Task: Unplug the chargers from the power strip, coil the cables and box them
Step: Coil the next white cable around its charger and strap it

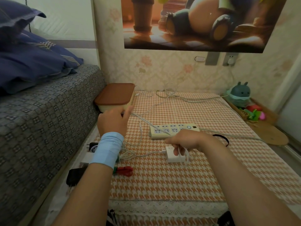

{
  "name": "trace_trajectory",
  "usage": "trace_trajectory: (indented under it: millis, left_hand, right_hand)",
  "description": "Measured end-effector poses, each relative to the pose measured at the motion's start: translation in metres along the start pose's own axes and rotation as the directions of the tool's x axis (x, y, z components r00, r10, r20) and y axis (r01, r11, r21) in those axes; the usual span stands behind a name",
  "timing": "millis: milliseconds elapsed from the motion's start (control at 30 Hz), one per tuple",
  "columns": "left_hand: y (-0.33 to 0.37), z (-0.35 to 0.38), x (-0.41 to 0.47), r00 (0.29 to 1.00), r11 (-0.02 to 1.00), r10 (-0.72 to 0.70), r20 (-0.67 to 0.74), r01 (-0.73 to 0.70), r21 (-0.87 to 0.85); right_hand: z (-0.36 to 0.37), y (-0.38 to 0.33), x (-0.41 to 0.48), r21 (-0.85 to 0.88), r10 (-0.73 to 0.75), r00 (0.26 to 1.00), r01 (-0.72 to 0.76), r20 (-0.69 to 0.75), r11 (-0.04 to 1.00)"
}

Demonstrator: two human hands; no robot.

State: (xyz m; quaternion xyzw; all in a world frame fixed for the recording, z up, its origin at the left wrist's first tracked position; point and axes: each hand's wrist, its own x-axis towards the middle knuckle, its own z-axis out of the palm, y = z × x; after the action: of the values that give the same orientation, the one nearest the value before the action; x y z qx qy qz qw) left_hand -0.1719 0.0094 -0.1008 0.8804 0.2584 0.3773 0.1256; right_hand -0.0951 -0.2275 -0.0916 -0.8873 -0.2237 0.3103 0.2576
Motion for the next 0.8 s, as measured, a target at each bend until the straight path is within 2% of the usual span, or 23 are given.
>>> trace_trajectory:
  millis: [100, 133, 200, 267, 333, 367, 400, 433, 500, 600, 700, 800]
  left_hand:
    - [0.006, 0.0, -0.001, 0.994, 0.969, -0.012, 0.11, -0.015, 0.245]
    - [0.008, 0.001, -0.004, 0.991, 0.968, 0.026, 0.133, -0.058, 0.245]
    - [0.016, 0.01, -0.011, 0.973, 0.975, 0.196, 0.123, -0.206, 0.08]
    - [0.035, 0.012, -0.021, 0.909, 0.91, 0.396, 0.129, -0.369, -0.189]
    - [0.059, 0.008, -0.033, 0.826, 0.86, 0.482, 0.292, -0.381, -0.341]
    - [0.066, 0.009, -0.037, 0.775, 0.858, 0.496, 0.392, -0.367, -0.358]
    - [0.068, 0.011, -0.039, 0.731, 0.873, 0.479, 0.486, -0.342, -0.347]
    - [0.067, 0.013, -0.04, 0.716, 0.895, 0.436, 0.545, -0.284, -0.344]
    - [0.065, 0.014, -0.036, 0.718, 0.925, 0.357, 0.597, -0.182, -0.335]
    - [0.06, 0.012, -0.028, 0.778, 0.935, 0.356, 0.518, -0.3, -0.19]
    - [0.047, 0.005, -0.017, 0.859, 0.947, 0.319, 0.4, -0.297, -0.118]
    - [0.017, -0.003, -0.002, 0.917, 0.991, 0.135, 0.377, -0.128, -0.044]
  right_hand:
    - [0.004, -0.005, 0.001, 0.054, -0.08, 0.988, 0.088, -0.135, 0.995]
    - [0.005, -0.007, 0.0, 0.027, -0.107, 0.983, 0.113, -0.15, 0.993]
    - [0.006, -0.014, -0.002, -0.09, -0.159, 0.979, 0.148, -0.127, 0.985]
    - [0.01, -0.018, -0.003, -0.119, -0.183, 0.977, 0.17, -0.108, 0.978]
    - [0.012, -0.02, -0.002, -0.061, -0.211, 0.97, 0.204, -0.12, 0.977]
    - [0.012, -0.02, 0.0, -0.054, -0.235, 0.964, 0.23, -0.123, 0.972]
    - [0.011, -0.019, 0.001, -0.041, -0.254, 0.958, 0.251, -0.13, 0.967]
    - [0.01, -0.017, 0.002, -0.021, -0.264, 0.954, 0.264, -0.143, 0.964]
    - [0.009, -0.013, 0.002, 0.008, -0.281, 0.947, 0.285, -0.156, 0.958]
    - [0.008, -0.01, 0.002, 0.064, -0.324, 0.935, 0.335, -0.145, 0.94]
    - [0.005, -0.007, 0.004, 0.238, -0.302, 0.934, 0.342, -0.19, 0.909]
    - [-0.004, 0.0, 0.004, 0.244, -0.307, 0.92, 0.365, -0.245, 0.899]
